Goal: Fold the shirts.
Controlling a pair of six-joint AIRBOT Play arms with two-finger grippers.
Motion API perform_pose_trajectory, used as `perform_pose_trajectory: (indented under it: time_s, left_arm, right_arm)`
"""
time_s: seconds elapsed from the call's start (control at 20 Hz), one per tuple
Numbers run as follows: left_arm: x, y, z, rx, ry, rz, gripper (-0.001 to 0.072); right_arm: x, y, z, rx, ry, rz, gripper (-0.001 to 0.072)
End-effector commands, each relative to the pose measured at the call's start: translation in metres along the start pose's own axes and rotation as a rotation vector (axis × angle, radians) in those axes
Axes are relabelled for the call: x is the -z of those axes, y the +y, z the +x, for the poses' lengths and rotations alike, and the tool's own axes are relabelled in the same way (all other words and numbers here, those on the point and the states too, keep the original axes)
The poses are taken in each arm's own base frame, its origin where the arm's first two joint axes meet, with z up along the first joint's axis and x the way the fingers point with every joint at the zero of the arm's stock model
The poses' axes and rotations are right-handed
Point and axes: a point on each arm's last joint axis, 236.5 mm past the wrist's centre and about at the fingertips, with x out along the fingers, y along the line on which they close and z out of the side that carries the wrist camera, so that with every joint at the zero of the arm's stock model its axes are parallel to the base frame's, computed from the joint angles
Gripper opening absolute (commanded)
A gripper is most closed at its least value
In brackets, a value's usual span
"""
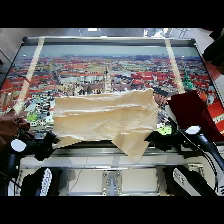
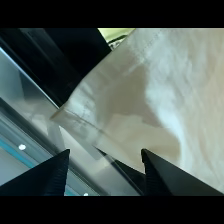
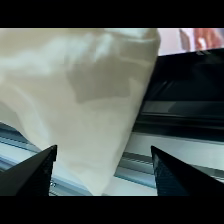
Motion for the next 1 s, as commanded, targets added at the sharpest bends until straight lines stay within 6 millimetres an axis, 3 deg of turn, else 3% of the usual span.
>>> perform_pose_trajectory:
  time_s: [0.0, 0.1, 0.25, 0.4, 0.5, 0.6, 0.65, 0.7, 0.75, 0.95]
  left_arm:
    - [0.003, 0.002, 0.005, 0.007, 0.005, -0.125, 0.0514]
    - [0.001, 0.003, 0.009, 0.013, -0.006, -0.168, 0.0477]
    - [0.002, 0.008, 0.017, 0.014, -0.012, -0.205, 0.0477]
    - [-0.014, 0.001, 0.019, 0.056, -0.076, -0.216, 0.0473]
    - [-0.022, -0.003, 0.019, 0.074, -0.104, -0.228, 0.0347]
    - [-0.022, -0.003, 0.022, 0.072, -0.096, -0.238, 0.0337]
    - [-0.02, -0.003, 0.022, 0.072, -0.089, -0.242, 0.0272]
    - [-0.02, -0.005, 0.022, 0.08, -0.086, -0.248, 0.0026]
    - [-0.02, -0.007, 0.022, 0.088, -0.085, -0.251, 0.0013]
    - [-0.023, -0.013, 0.014, 0.123, -0.117, -0.237, 0.0013]
  right_arm:
    - [-0.004, -0.005, 0.006, 0.002, -0.033, 0.022, 0.0668]
    - [-0.004, -0.005, 0.005, 0.002, -0.034, 0.022, 0.0668]
    - [-0.004, -0.005, 0.005, 0.001, -0.036, 0.021, 0.0668]
    - [-0.005, -0.001, 0.005, -0.014, -0.04, 0.028, 0.0667]
    - [-0.006, 0.0, 0.005, -0.018, -0.041, 0.03, 0.0667]
    - [-0.005, 0.0, 0.005, -0.019, -0.039, 0.031, 0.0666]
    - [-0.005, 0.0, 0.005, -0.02, -0.037, 0.03, 0.0658]
    - [-0.004, 0.001, 0.005, -0.022, -0.033, 0.031, 0.0593]
    - [-0.003, 0.001, 0.005, -0.022, -0.032, 0.031, 0.0547]
    - [0.004, 0.001, 0.006, -0.027, -0.003, 0.04, 0.055]
